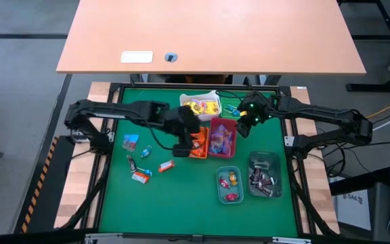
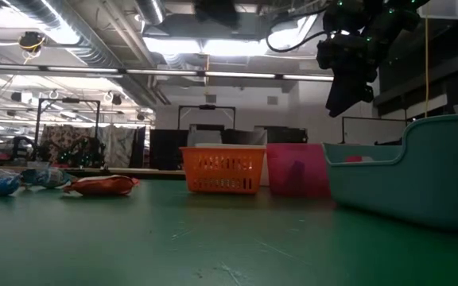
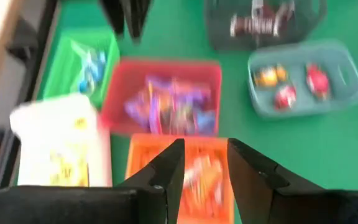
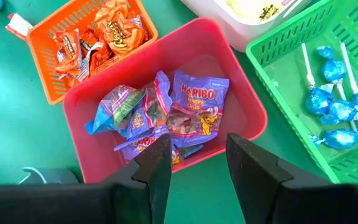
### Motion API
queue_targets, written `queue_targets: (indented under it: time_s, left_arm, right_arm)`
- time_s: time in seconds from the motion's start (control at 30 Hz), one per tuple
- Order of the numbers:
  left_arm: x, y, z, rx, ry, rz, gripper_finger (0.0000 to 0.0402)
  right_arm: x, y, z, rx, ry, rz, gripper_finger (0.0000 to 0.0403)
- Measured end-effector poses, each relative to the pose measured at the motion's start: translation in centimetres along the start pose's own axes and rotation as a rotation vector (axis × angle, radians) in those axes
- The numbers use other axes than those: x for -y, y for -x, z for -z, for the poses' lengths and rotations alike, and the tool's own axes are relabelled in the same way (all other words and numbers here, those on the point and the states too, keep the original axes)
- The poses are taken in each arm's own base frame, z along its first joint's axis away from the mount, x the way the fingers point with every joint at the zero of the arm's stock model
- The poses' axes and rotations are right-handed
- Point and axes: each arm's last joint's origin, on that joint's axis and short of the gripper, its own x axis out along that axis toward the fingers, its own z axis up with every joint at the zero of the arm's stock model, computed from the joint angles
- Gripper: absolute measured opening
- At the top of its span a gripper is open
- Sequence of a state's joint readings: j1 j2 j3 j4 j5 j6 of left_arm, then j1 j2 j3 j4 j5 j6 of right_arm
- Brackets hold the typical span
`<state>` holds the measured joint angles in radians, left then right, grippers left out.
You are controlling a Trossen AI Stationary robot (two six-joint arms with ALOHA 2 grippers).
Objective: Sort candy
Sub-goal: Put the orange chocolate into the orange basket
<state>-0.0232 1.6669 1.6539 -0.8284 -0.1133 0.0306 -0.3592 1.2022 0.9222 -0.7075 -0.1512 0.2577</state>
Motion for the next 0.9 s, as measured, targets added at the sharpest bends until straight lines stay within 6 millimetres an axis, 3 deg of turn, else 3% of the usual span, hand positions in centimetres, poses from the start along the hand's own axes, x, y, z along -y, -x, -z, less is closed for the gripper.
queue_targets:
  time_s: [0.2, 0.5, 0.7, 0.9]
  left_arm:
    - [0.5, 1.6, 3.2, -0.141, 0.106, 0.004, 0.0109]
    - [3.1, 1.4, 12.0, -0.125, 0.338, 0.046, 0.0109]
    - [4.4, -0.2, 16.3, -0.238, 0.432, 0.03, 0.0109]
    - [5.3, -2.0, 19.1, -0.312, 0.471, 0.083, 0.0114]
  right_arm:
    - [0.0, 0.0, 0.0, 0.0, 0.0, 0.0, 0.0152]
    - [0.0, 0.0, 0.0, 0.0, 0.0, 0.0, 0.0152]
    - [0.0, 0.0, 0.0, 0.002, 0.0, 0.0, 0.0152]
    - [0.0, 0.0, 0.0, 0.002, 0.0, 0.0, 0.0152]
